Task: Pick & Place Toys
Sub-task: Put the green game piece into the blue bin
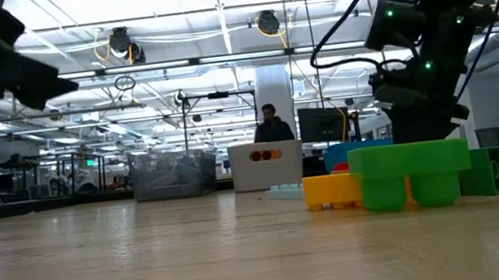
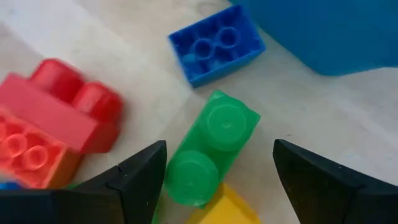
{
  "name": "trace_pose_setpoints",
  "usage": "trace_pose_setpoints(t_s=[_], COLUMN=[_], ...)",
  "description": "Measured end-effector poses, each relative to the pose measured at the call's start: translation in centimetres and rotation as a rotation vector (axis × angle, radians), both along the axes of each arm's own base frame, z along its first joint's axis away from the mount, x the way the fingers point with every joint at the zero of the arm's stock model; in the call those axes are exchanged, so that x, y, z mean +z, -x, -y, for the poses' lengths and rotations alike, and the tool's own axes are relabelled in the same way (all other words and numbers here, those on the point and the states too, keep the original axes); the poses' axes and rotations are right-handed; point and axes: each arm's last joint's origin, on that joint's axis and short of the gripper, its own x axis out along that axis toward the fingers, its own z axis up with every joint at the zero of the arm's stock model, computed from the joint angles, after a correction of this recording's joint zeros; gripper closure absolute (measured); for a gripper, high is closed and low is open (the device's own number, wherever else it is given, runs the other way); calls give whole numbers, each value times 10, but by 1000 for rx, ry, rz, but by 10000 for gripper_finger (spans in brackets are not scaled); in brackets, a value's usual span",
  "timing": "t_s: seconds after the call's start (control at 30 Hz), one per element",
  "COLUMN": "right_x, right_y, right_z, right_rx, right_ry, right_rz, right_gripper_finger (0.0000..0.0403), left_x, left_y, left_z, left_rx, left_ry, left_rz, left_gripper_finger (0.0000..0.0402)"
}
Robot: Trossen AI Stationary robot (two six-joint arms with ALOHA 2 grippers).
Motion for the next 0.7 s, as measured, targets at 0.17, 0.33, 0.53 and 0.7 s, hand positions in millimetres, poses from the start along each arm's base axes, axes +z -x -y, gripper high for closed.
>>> trace_pose_setpoints(t_s=[0.17, 0.33, 0.53, 0.7], right_x=[-9, -16, -21, -13], right_y=[-7, -16, -16, -15], right_z=[2, -1, -1, -1], right_rx=[-30, -9, -27, 10], right_ry=[-2, 2, -10, 8], right_rz=[2, 20, -4, 20], right_gripper_finger=[144, 188, 253, 269], left_x=[-4, -13, -21, -21], left_y=[-1, -3, -7, -8], left_z=[-5, -3, -3, -4], left_rx=[123, 62, 103, 106], left_ry=[20, 78, 126, 121], left_rz=[-12, -34, -23, -25], left_gripper_finger=[156, 155, 156, 155])
